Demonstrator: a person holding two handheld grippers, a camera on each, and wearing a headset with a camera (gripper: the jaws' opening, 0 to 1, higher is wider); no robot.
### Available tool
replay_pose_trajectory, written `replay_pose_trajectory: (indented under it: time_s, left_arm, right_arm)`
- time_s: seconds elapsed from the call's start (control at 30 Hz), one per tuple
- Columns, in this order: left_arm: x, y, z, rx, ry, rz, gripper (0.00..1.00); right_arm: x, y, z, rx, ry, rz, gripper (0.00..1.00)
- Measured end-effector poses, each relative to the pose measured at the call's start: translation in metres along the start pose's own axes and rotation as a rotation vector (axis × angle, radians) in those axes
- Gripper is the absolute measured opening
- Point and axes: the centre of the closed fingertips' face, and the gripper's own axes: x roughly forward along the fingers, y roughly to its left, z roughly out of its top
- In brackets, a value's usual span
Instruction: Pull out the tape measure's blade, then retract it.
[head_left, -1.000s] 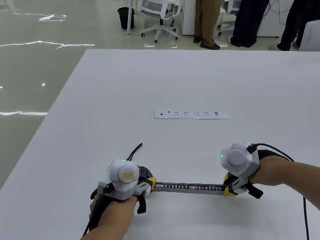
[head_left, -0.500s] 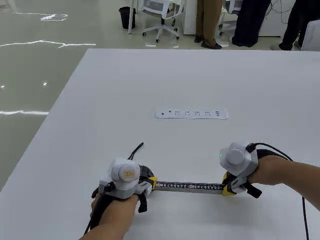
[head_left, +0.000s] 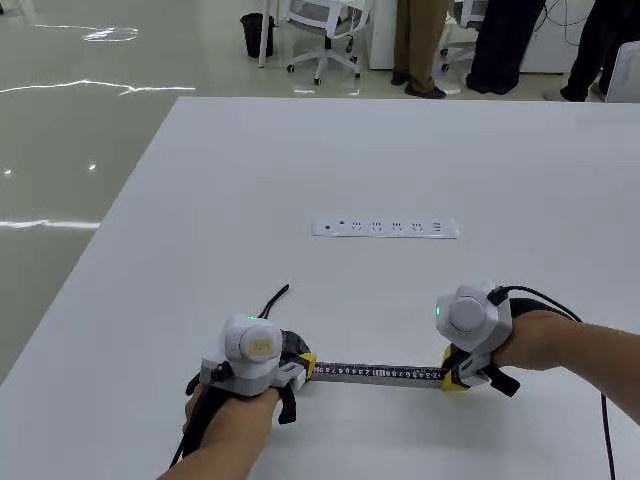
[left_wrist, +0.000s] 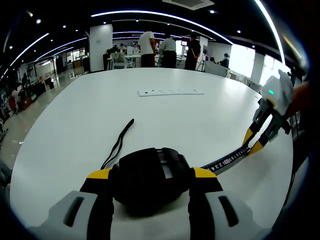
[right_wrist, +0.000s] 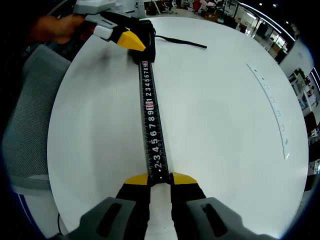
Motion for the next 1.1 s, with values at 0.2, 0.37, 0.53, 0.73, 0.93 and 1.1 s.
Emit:
replay_pose_trajectory:
  time_s: [0.2, 0.37, 0.53, 0.73, 0.93, 1.1]
  left_arm:
    - [0.0, 0.0, 0.0, 0.0, 0.001, 0.0, 0.56]
    - [0.0, 0.0, 0.0, -0.002, 0.001, 0.001, 0.56]
    - [0.0, 0.0, 0.0, 0.0, 0.003, 0.001, 0.56]
    - [0.0, 0.0, 0.001, 0.0, 0.002, 0.0, 0.56]
    - [-0.001, 0.0, 0.0, -0.001, 0.005, -0.001, 0.56]
    - [0.0, 0.0, 0.0, -0.001, 0.004, -0.001, 0.56]
  right_arm:
    - [0.0, 0.001, 0.004, -0.002, -0.002, 0.002, 0.15]
    - [0.001, 0.001, 0.006, -0.002, -0.004, 0.003, 0.15]
    - [0.001, 0.002, 0.007, -0.004, -0.002, 0.003, 0.15]
    - [0.002, 0.002, 0.01, -0.006, -0.001, 0.002, 0.15]
    - [0.003, 0.002, 0.012, -0.005, -0.002, 0.004, 0.15]
    - [0.005, 0.001, 0.014, -0.002, -0.004, 0.001, 0.15]
